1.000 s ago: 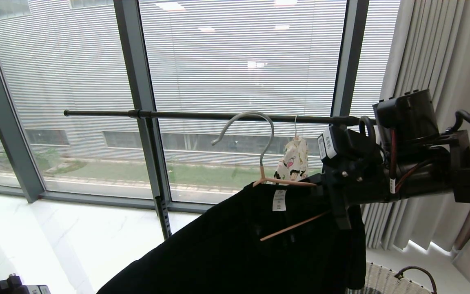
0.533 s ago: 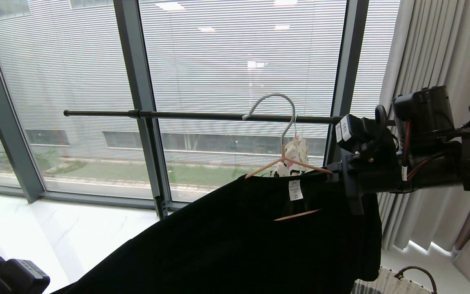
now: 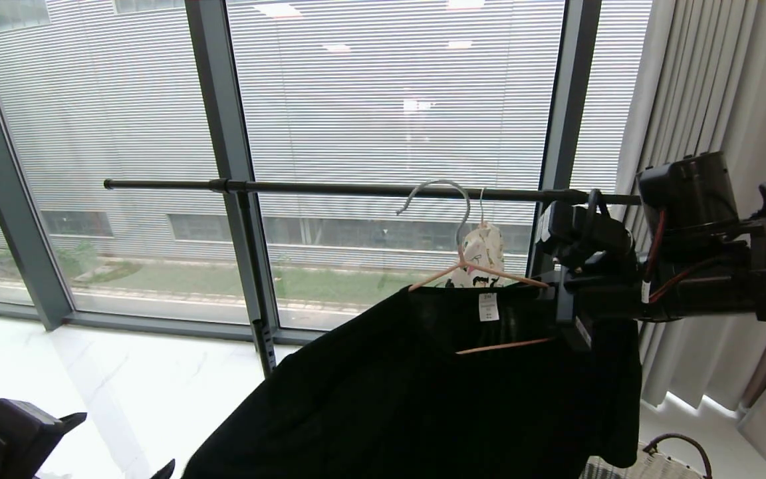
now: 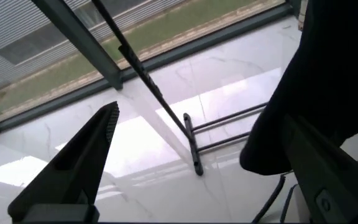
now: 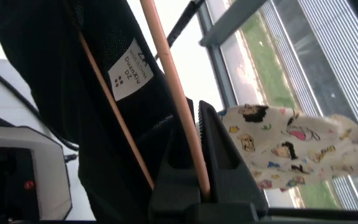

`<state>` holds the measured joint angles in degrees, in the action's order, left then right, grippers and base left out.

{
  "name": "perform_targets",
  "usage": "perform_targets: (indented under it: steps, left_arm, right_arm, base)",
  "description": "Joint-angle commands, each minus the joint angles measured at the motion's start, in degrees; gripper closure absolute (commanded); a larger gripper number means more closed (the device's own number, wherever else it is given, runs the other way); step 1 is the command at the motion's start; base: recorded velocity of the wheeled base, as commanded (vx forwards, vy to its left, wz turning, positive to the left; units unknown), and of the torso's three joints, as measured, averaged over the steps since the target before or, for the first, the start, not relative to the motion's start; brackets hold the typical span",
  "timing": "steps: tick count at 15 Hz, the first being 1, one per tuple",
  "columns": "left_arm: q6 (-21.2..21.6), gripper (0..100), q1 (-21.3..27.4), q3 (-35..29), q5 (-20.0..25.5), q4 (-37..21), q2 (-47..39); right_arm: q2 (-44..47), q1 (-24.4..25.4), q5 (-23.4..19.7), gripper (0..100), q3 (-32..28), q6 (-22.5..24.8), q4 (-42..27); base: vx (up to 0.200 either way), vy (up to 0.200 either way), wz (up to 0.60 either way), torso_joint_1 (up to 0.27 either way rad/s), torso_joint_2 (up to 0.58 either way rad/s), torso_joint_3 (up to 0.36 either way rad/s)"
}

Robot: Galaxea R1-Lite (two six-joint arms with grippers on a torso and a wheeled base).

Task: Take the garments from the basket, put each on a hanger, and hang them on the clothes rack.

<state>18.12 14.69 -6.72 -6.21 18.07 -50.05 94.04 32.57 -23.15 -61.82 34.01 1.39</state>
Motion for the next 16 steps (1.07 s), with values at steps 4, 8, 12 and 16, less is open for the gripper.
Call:
perform_targets:
  steps: [4,8,12,16]
  left_arm:
    - [-0.71,0,-11.79,-7.52,-5.75,0.21,-4.61]
    - [-0.45,0,-14.43,-8.58,-7.68,0.21,-4.61]
    - [-0.19,0,-13.55,-10.95,-7.59,0.21,-5.76]
    - [-0.27,0,-13.55,-12.18,-7.59,0.21,-6.20]
  right_arm:
    - [-1.31,0.12,18.14,100,6.80,-13.53,0.10]
    - [-3.77,-0.05,29.04,100,10.93,-28.74,-0.07]
    - [-6.76,-0.05,29.92,100,15.06,-30.06,-0.07]
    - [-6.76,0.21,29.92,100,15.06,-30.06,-0.07]
  base:
    - [0.000,0.000,0.00,0.000,0.00,0.000]
    - [0.000,0.000,0.00,0.000,0.00,0.000]
    - [0.000,0.000,0.00,0.000,0.00,0.000]
    - [0.000,0.150,0.00,0.001,0.00,0.003]
